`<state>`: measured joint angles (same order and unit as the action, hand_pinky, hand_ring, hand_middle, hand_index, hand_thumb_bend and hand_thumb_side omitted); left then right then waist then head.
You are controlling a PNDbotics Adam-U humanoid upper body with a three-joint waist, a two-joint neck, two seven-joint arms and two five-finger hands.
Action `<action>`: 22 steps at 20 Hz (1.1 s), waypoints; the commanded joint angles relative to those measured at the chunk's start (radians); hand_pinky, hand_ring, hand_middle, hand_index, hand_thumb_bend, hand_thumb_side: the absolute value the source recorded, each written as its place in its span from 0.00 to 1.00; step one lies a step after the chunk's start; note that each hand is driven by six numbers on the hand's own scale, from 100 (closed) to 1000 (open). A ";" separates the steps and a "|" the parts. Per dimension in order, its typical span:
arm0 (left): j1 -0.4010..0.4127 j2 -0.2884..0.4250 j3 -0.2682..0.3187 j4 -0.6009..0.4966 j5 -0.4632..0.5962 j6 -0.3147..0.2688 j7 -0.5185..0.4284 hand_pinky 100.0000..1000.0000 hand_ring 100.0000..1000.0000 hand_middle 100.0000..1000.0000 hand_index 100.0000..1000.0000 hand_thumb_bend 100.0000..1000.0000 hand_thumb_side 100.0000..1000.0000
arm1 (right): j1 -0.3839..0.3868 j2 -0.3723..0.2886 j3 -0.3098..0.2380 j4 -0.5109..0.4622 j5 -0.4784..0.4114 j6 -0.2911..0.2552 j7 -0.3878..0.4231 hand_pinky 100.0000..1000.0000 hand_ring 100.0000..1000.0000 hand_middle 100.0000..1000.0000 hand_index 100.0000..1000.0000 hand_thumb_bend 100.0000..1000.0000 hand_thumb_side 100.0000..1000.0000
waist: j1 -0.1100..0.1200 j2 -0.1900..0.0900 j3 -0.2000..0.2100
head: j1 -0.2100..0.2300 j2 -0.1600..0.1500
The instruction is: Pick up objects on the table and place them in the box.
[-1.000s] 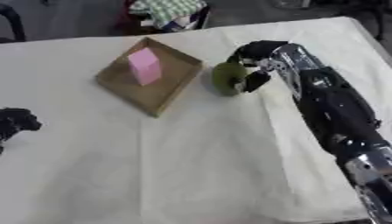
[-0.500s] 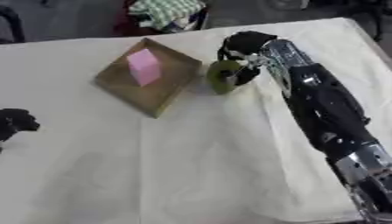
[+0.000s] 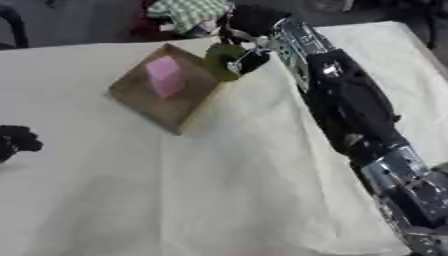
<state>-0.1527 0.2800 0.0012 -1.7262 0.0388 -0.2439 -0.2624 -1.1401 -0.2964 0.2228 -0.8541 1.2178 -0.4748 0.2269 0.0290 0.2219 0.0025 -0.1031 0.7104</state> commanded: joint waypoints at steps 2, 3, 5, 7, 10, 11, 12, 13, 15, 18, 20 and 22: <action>-0.015 0.015 -0.004 -0.012 0.005 0.000 -0.005 0.67 0.61 0.57 0.71 0.00 1.00 | -0.039 0.029 -0.004 0.017 0.013 -0.010 0.001 0.70 0.70 0.37 0.34 0.00 0.18 | 0.001 -0.018 0.016 | -0.012 -0.014; -0.017 0.013 -0.005 -0.012 0.006 0.000 -0.006 0.67 0.61 0.57 0.71 0.00 1.00 | -0.043 0.050 -0.009 0.029 0.023 -0.005 0.002 0.70 0.70 0.37 0.34 0.00 0.18 | 0.000 -0.017 0.020 | -0.014 -0.015; -0.020 0.011 -0.007 -0.013 0.007 0.000 -0.008 0.67 0.61 0.57 0.71 0.00 1.00 | -0.046 0.080 -0.016 0.052 0.045 0.002 0.000 0.70 0.70 0.37 0.35 0.00 0.17 | 0.001 -0.015 0.027 | -0.017 -0.016; -0.021 0.010 -0.008 -0.014 0.008 0.000 -0.009 0.67 0.61 0.57 0.71 0.00 1.00 | -0.047 0.102 -0.021 0.070 0.064 0.003 -0.007 0.70 0.70 0.38 0.36 0.00 0.17 | 0.001 -0.013 0.032 | -0.021 -0.016; -0.024 0.009 -0.010 -0.014 0.009 0.001 -0.011 0.67 0.61 0.57 0.71 0.00 1.00 | -0.045 0.129 -0.027 0.092 0.086 0.001 -0.018 0.70 0.70 0.38 0.40 0.00 0.17 | 0.000 -0.010 0.039 | -0.027 -0.016; -0.025 0.008 -0.011 -0.014 0.009 0.001 -0.012 0.67 0.61 0.57 0.71 0.00 1.00 | -0.044 0.136 -0.028 0.098 0.093 0.000 -0.021 0.70 0.70 0.38 0.40 0.00 0.17 | 0.001 -0.009 0.041 | -0.028 -0.017; -0.026 0.008 -0.011 -0.014 0.010 0.001 -0.012 0.67 0.61 0.57 0.71 0.00 1.00 | -0.043 0.141 -0.030 0.103 0.098 -0.001 -0.025 0.70 0.70 0.38 0.40 0.00 0.17 | 0.001 -0.009 0.042 | -0.028 -0.017; -0.026 0.008 -0.011 -0.014 0.010 0.001 -0.012 0.67 0.61 0.57 0.71 0.00 1.00 | -0.043 0.144 -0.031 0.107 0.103 -0.001 -0.029 0.70 0.70 0.38 0.40 0.00 0.17 | 0.001 -0.008 0.043 | -0.028 -0.017; -0.026 0.007 -0.012 -0.014 0.010 0.001 -0.013 0.67 0.61 0.57 0.71 0.00 1.00 | -0.042 0.152 -0.033 0.112 0.113 -0.002 -0.038 0.71 0.73 0.49 0.66 0.00 0.18 | 0.001 -0.008 0.045 | -0.031 -0.017; -0.027 0.006 -0.012 -0.014 0.011 0.002 -0.013 0.67 0.61 0.57 0.71 0.00 1.00 | -0.040 0.159 -0.036 0.114 0.128 0.000 -0.060 0.72 0.76 0.66 0.90 0.00 0.18 | 0.001 -0.007 0.045 | -0.032 -0.019; -0.026 0.006 -0.011 -0.014 0.010 0.002 -0.013 0.67 0.61 0.57 0.71 0.00 1.00 | -0.039 0.156 -0.041 0.112 0.134 0.007 -0.077 0.74 0.79 0.75 0.96 0.00 0.18 | 0.001 -0.008 0.044 | -0.031 -0.019; -0.024 0.006 -0.010 -0.013 0.009 0.002 -0.012 0.67 0.61 0.57 0.71 0.00 1.00 | -0.037 0.150 -0.047 0.110 0.134 0.014 -0.092 0.75 0.81 0.83 1.00 0.00 0.17 | 0.001 -0.008 0.042 | -0.030 -0.020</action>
<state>-0.1676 0.2782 -0.0111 -1.7262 0.0446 -0.2411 -0.2733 -1.1568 -0.1321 0.1854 -0.7307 1.3466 -0.4646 0.1476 0.0287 0.2293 0.0438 -0.1332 0.7019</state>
